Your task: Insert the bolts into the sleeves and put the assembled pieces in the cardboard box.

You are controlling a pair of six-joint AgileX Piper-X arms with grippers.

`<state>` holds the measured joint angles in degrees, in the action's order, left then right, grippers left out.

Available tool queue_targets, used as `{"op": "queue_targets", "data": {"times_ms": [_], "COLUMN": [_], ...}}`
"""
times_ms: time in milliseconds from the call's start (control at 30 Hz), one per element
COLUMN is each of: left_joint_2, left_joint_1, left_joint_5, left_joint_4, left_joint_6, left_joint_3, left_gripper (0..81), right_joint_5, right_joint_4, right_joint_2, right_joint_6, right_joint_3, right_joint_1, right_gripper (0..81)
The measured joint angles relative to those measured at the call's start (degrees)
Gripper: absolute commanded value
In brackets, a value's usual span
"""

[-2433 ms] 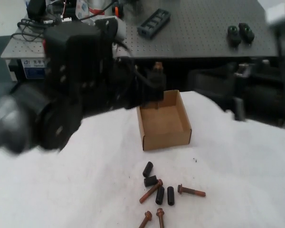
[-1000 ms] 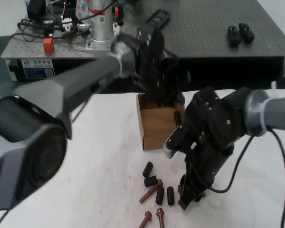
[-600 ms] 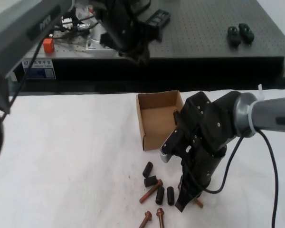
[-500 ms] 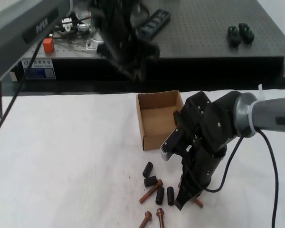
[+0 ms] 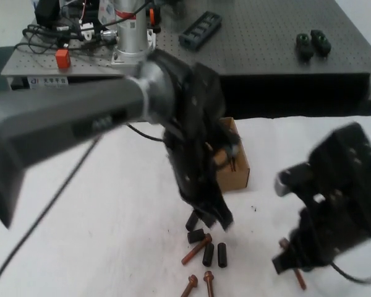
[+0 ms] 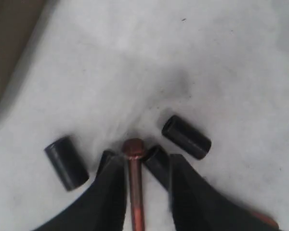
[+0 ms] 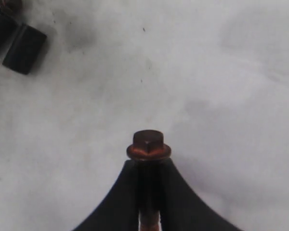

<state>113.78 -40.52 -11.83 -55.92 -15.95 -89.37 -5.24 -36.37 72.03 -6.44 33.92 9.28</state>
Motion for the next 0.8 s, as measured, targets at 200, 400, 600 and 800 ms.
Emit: {"op": "queue_targets", "data": {"times_ms": [200,400,600,800], "left_joint_2": [3.64,4.23,4.59,6.37], "left_joint_1": [-2.13,0.5,1.92,3.03], "left_joint_5": [8.34,12.26,11.83,6.71], "left_joint_4": [1.44,6.07,6.52,6.06], "left_joint_6": [-4.59,2.62,4.52,7.71], "left_joint_3": [0.0,0.15,0.15,0.15], "left_gripper": [22.5,22.5,22.5,22.5], "right_joint_5": [-1.37,-1.8,-2.62,-2.62], "right_joint_4": [0.0,0.0,0.0,0.0], "right_joint_2": [-11.58,-12.58,-12.58,-12.58], "right_joint_6": [1.65,2.53,2.76,2.76], "right_joint_3": [-5.84,-5.93,-6.06,-6.06], "right_joint_1": [-0.29,-0.29,-0.29,-0.29], "right_gripper": [2.9,2.9,2.9,2.9]}}
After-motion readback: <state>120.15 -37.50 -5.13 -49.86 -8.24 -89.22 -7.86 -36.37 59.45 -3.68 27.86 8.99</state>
